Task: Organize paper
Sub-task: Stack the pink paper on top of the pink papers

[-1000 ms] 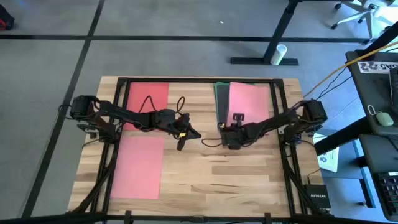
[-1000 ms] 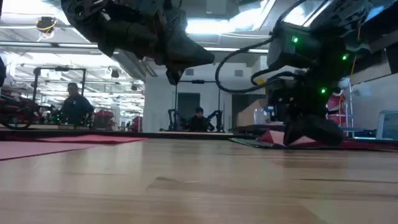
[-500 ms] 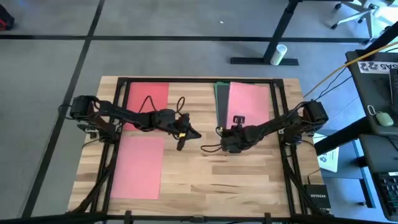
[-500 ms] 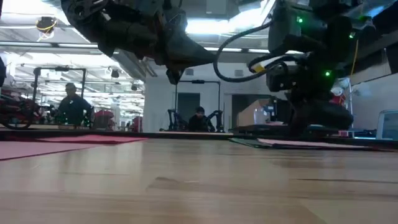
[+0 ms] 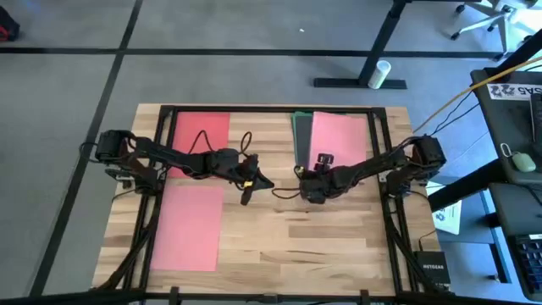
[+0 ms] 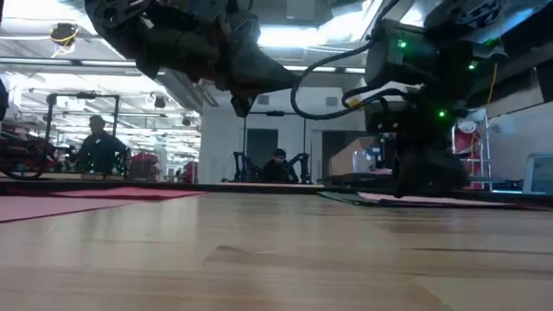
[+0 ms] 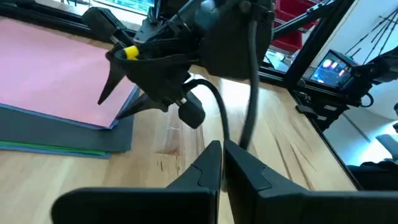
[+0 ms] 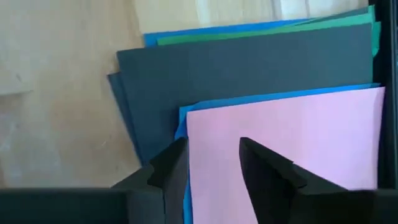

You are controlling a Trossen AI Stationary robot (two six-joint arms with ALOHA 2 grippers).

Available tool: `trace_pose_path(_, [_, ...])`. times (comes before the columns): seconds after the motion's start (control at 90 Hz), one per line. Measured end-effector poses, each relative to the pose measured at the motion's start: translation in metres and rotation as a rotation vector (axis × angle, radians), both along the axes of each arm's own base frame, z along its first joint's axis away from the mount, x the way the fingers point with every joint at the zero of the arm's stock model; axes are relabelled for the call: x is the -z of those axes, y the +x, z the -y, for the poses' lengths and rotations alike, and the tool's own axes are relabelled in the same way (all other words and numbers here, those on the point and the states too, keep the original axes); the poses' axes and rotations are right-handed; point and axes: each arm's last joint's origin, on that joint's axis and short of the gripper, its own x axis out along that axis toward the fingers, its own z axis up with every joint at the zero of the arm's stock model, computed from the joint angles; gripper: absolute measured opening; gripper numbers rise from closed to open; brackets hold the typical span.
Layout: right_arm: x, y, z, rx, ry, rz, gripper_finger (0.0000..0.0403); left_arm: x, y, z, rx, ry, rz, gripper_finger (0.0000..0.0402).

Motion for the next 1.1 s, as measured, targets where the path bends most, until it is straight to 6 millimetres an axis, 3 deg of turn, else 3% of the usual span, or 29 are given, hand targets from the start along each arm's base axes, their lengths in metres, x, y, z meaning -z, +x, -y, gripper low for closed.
trace_pose_path(0.4, [0.0,0.004,0.001,-0.024,0.019,0.022,0.0131,0.0,0.0,0.0,0.002,0.007,0.0,0.0])
trace_pose_path(0.644, [0.013,-0.005,0.012,-0.008,0.021,0.025,0.0131,0.0,0.0,0.0,0.002,0.007,-0.001,0.0])
trace_pose_path(1.1, [0.014,-0.008,0.013,0.009,-0.053,0.01,0.0118,0.0,0.0,0.0,0.002,0.006,-0.002,0.0])
